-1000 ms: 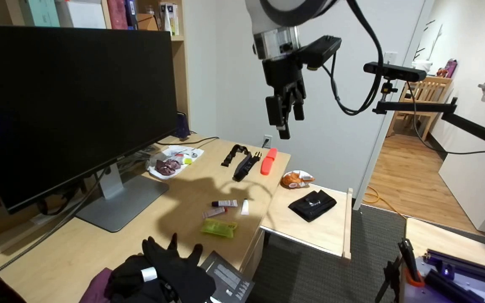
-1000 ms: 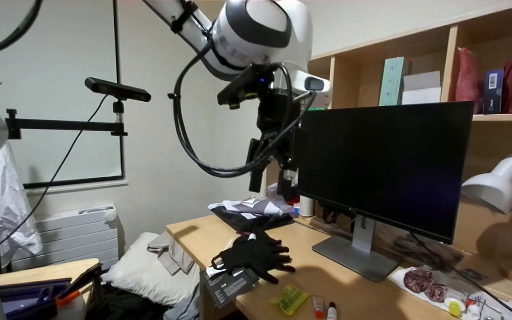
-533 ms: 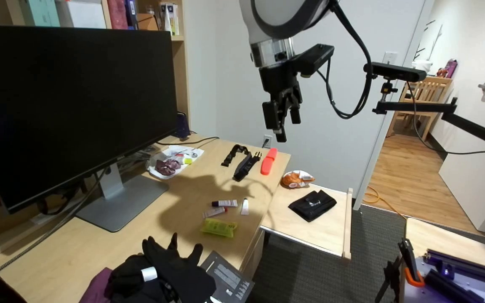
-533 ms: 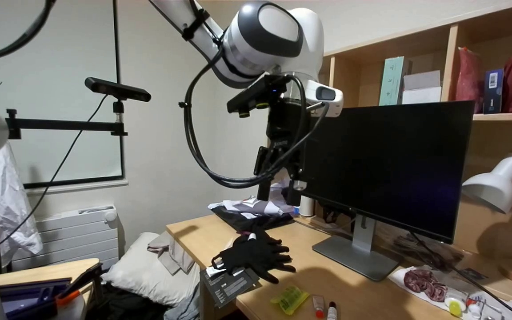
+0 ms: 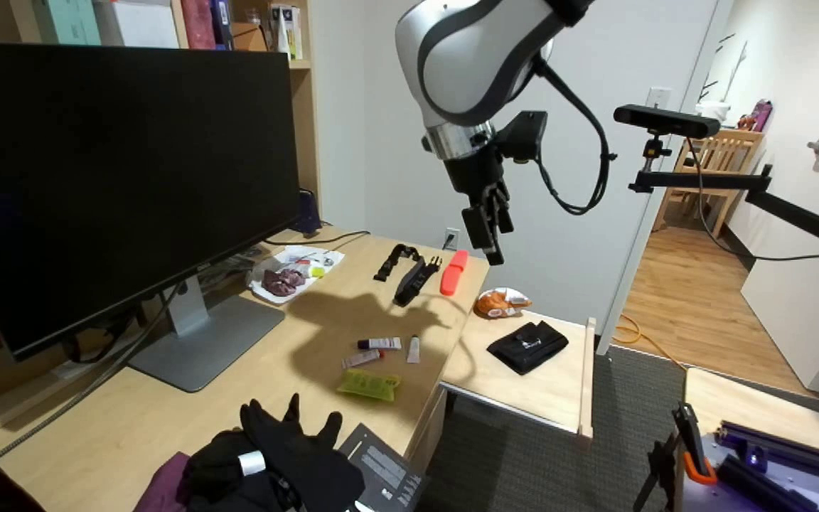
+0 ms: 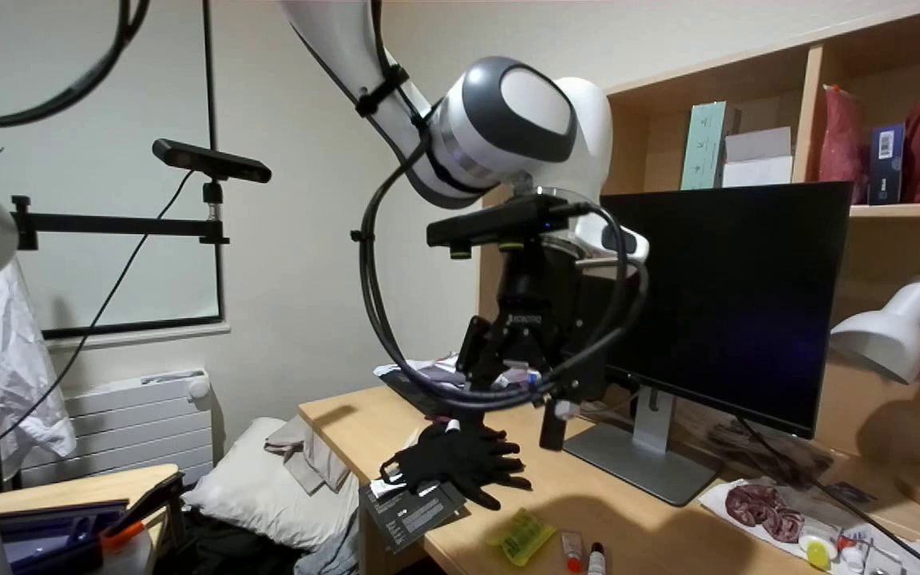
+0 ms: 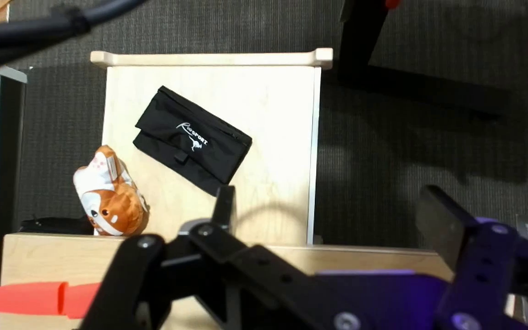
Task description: Move the orange packet from the sliding tray to the computer monitor base
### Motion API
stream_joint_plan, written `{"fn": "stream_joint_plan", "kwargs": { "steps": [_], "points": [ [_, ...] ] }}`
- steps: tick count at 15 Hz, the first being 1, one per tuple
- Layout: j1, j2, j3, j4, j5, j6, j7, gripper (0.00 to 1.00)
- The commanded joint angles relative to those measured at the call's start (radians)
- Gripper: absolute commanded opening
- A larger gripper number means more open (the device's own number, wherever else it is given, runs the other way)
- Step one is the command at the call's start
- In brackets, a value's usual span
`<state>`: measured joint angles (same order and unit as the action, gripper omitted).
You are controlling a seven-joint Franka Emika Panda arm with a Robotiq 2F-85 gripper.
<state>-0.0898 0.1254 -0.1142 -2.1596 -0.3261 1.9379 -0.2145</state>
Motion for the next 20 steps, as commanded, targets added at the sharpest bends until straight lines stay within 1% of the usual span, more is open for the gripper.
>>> {"fn": "stream_joint_plan", "kwargs": {
  "steps": [1, 2, 3, 4, 5, 10, 11, 12, 13, 16, 18, 20],
  "points": [
    [-0.048, 0.100, -0.020, 0.043, -0.046, 0.058, -0.182, 1.00],
    [-0.055, 0.121, -0.025, 0.050, -0.079, 0.059, -0.230, 1.00],
    [-0.058, 0.134, -0.030, 0.051, -0.111, 0.064, -0.227, 1.00],
    [-0.059, 0.140, -0.031, 0.054, -0.113, 0.071, -0.202, 1.00],
    [-0.059, 0.117, -0.026, 0.034, -0.083, 0.053, -0.181, 1.00],
    [-0.060, 0.128, -0.024, 0.037, -0.085, 0.054, -0.181, 1.00],
    [-0.064, 0.123, -0.020, 0.025, -0.082, 0.083, -0.201, 1.00],
    [-0.076, 0.127, -0.016, 0.025, -0.054, 0.111, -0.234, 1.00],
    [-0.092, 0.146, -0.019, 0.034, -0.038, 0.161, -0.267, 1.00],
    [-0.136, 0.214, -0.038, 0.103, 0.001, 0.229, -0.312, 1.00],
    [-0.185, 0.271, -0.043, 0.190, 0.066, 0.211, -0.364, 1.00],
    [-0.247, 0.334, -0.032, 0.287, 0.173, 0.151, -0.447, 1.00]
  ]
}}
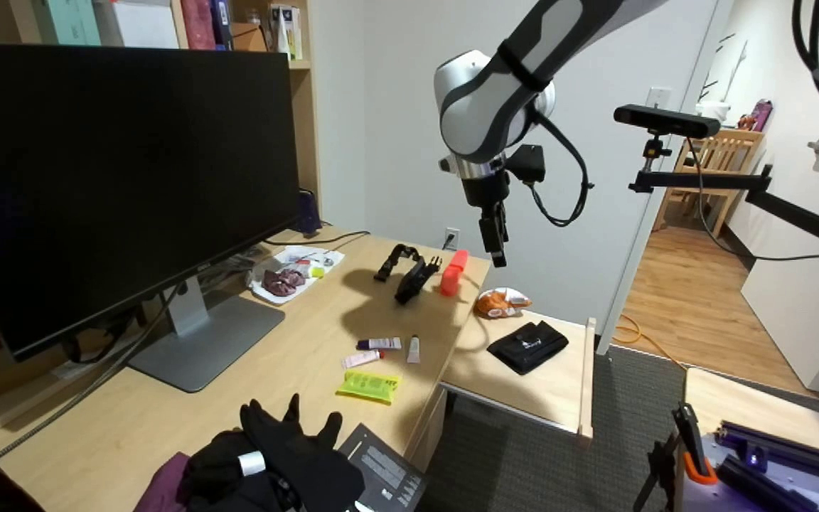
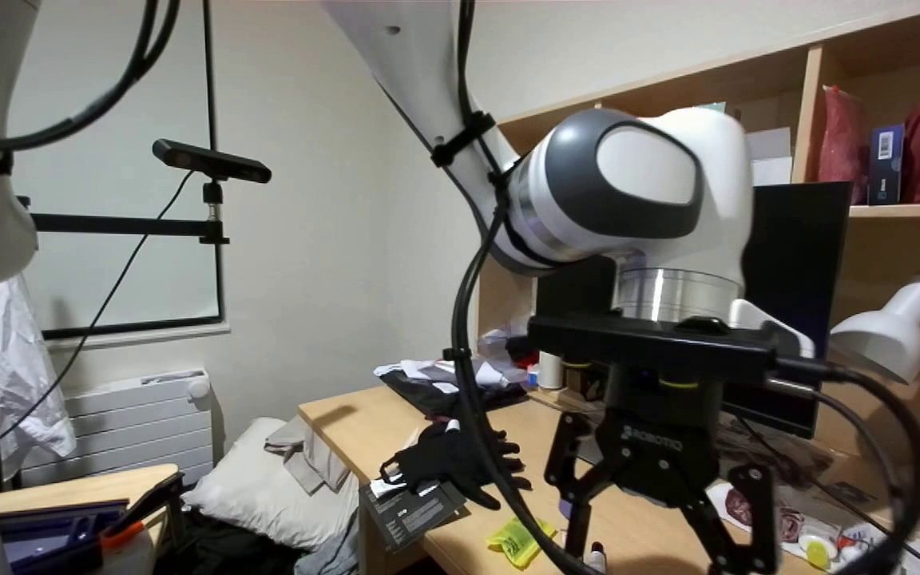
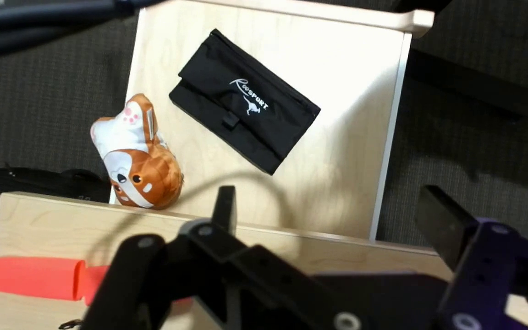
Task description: Move the orange packet from the sliding tray to the computer monitor base
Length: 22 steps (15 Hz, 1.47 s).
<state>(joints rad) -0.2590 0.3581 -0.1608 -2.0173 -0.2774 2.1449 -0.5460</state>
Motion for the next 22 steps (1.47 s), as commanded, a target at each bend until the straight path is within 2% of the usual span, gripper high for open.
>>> {"fn": "stream_joint_plan", "kwargs": {
  "steps": [1, 7, 11, 12, 17, 19, 22],
  "points": [
    [-0.107, 0.144, 0.013, 0.200, 0.165, -0.075, -0.140, 1.00],
    [-0.202, 0.380, 0.004, 0.547, 0.211, -0.285, -0.141, 1.00],
    [-0.206, 0.506, -0.015, 0.747, 0.162, -0.480, -0.109, 1.00],
    [-0.211, 0.441, 0.000, 0.637, 0.175, -0.390, -0.123, 1.00],
    [-0.211, 0.463, 0.000, 0.661, 0.173, -0.402, -0.123, 1.00],
    [-0.254, 0.455, 0.043, 0.649, 0.238, -0.355, -0.198, 1.00],
    [-0.310, 0.503, 0.074, 0.689, 0.307, -0.291, -0.302, 1.00]
  ]
}}
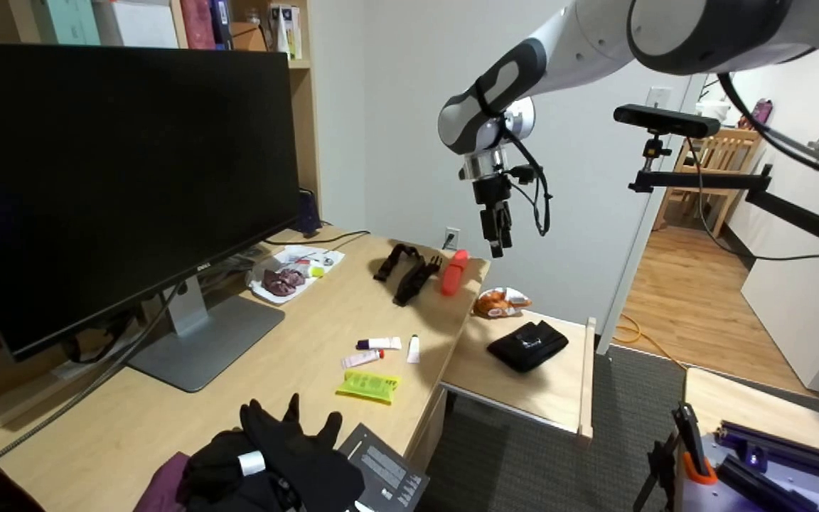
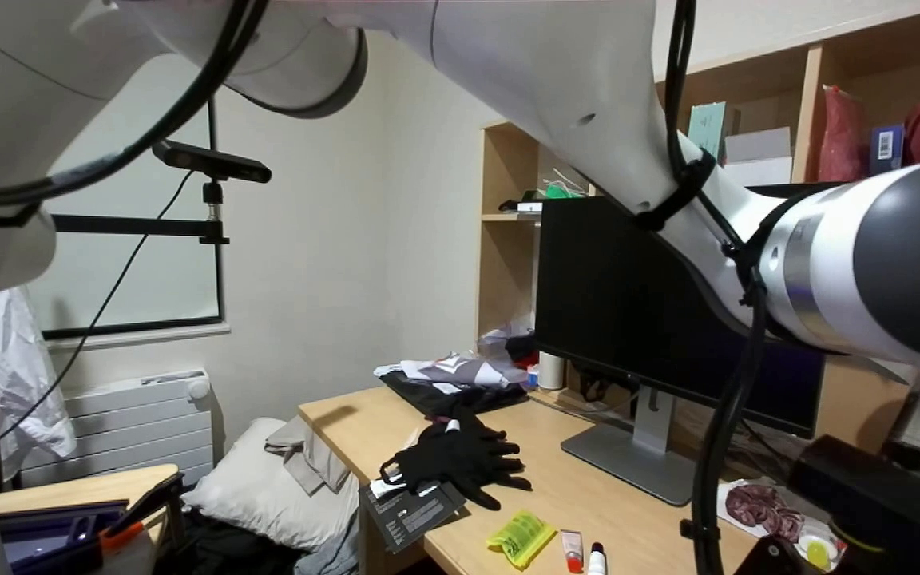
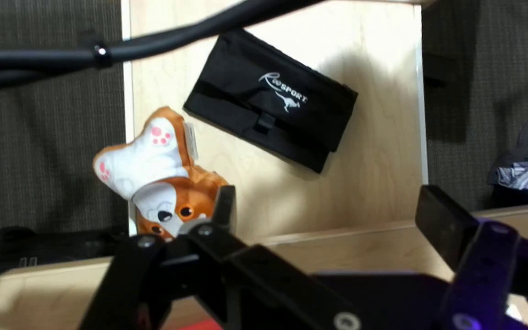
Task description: Move the orange packet from the sliding tray to the computer monitor base
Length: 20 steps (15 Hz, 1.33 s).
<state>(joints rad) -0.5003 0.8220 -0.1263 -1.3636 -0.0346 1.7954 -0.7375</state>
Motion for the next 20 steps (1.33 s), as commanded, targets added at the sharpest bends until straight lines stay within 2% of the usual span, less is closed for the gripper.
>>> {"fn": "stream_joint_plan", "kwargs": {
  "steps": [1, 11, 15, 20],
  "points": [
    [-0.091, 0.060, 0.047, 0.052, 0.087, 0.084, -0.150, 1.00],
    [-0.176, 0.308, 0.030, 0.253, 0.028, 0.107, -0.403, 1.00],
    [-0.191, 0.376, 0.037, 0.322, 0.037, 0.163, -0.457, 1.00],
    [-0.210, 0.460, 0.039, 0.433, 0.044, 0.131, -0.477, 1.00]
  ]
}}
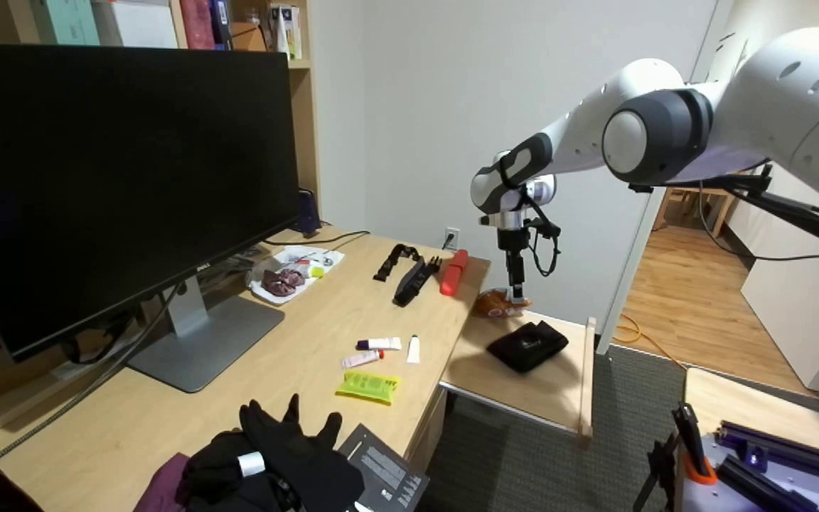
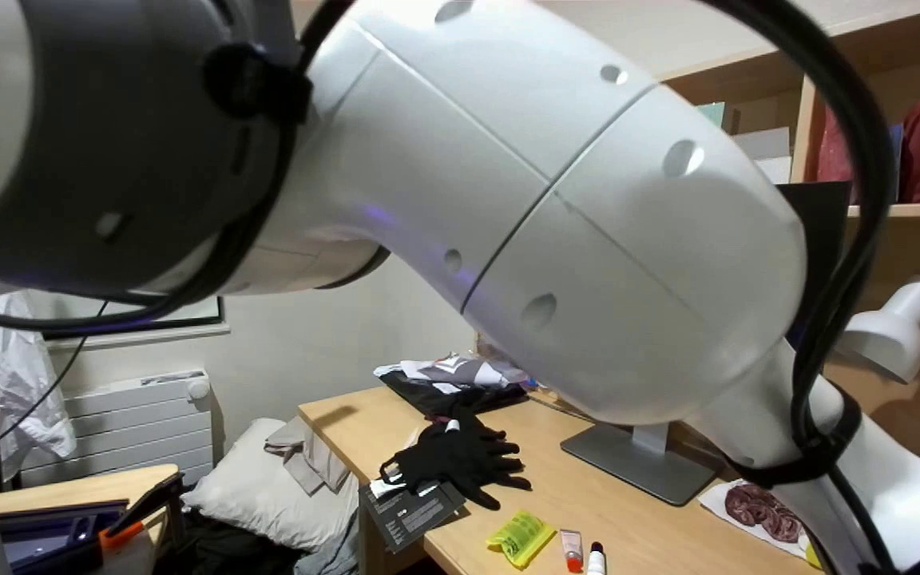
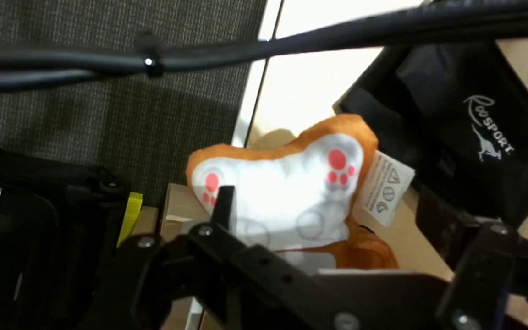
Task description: Move the orange packet from the sliding tray to the computer monitor base
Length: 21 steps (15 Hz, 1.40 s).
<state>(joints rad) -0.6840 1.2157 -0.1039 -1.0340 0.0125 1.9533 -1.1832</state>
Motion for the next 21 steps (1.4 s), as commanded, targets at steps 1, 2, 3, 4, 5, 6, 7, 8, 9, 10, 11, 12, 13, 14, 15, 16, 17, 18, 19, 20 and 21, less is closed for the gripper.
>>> {"fn": "stream_joint_plan", "kwargs": {
  "steps": [1, 2, 3, 4, 5, 6, 7, 8, 9, 10, 11, 12, 13, 14, 15, 16, 17, 18, 19, 20, 21],
  "points": [
    [-0.030, 0.080, 0.016, 0.122, -0.004, -0.032, -0.031, 1.00],
    [-0.033, 0.094, 0.016, 0.140, -0.005, -0.038, -0.032, 1.00],
    [-0.031, 0.105, 0.016, 0.156, -0.006, -0.047, -0.026, 1.00],
    [-0.031, 0.117, 0.015, 0.171, -0.008, -0.056, -0.022, 1.00],
    [-0.031, 0.128, 0.015, 0.185, -0.008, -0.064, -0.021, 0.75],
    [-0.029, 0.137, 0.013, 0.198, -0.011, -0.073, -0.019, 0.74],
    [-0.029, 0.144, 0.013, 0.210, -0.012, -0.079, -0.021, 0.67],
    [-0.024, 0.139, 0.003, 0.195, -0.004, -0.070, -0.027, 0.60],
    [-0.023, 0.142, 0.001, 0.197, -0.006, -0.069, -0.028, 0.53],
    [-0.023, 0.142, 0.001, 0.195, -0.006, -0.067, -0.029, 0.47],
    [-0.022, 0.138, -0.001, 0.187, -0.007, -0.063, -0.030, 0.39],
    [-0.021, 0.128, 0.000, 0.171, -0.006, -0.052, -0.029, 0.33],
    [-0.020, 0.118, 0.000, 0.159, -0.004, -0.048, -0.026, 0.26],
    [-0.019, 0.105, 0.000, 0.146, -0.004, -0.048, -0.027, 0.21],
    [-0.018, 0.097, 0.000, 0.138, -0.004, -0.054, -0.027, 0.14],
    [-0.017, 0.091, -0.001, 0.134, -0.005, -0.063, -0.028, 0.08],
    [-0.018, 0.089, -0.003, 0.136, -0.007, -0.070, -0.030, 0.07],
    [-0.021, 0.089, -0.004, 0.136, -0.009, -0.071, -0.037, 0.05],
    [-0.023, 0.086, -0.004, 0.132, -0.009, -0.072, -0.045, 0.04],
    [-0.023, 0.079, -0.003, 0.122, -0.009, -0.069, -0.056, 0.04],
    [-0.024, 0.075, -0.003, 0.116, -0.010, -0.069, -0.069, 0.07]
  ]
}}
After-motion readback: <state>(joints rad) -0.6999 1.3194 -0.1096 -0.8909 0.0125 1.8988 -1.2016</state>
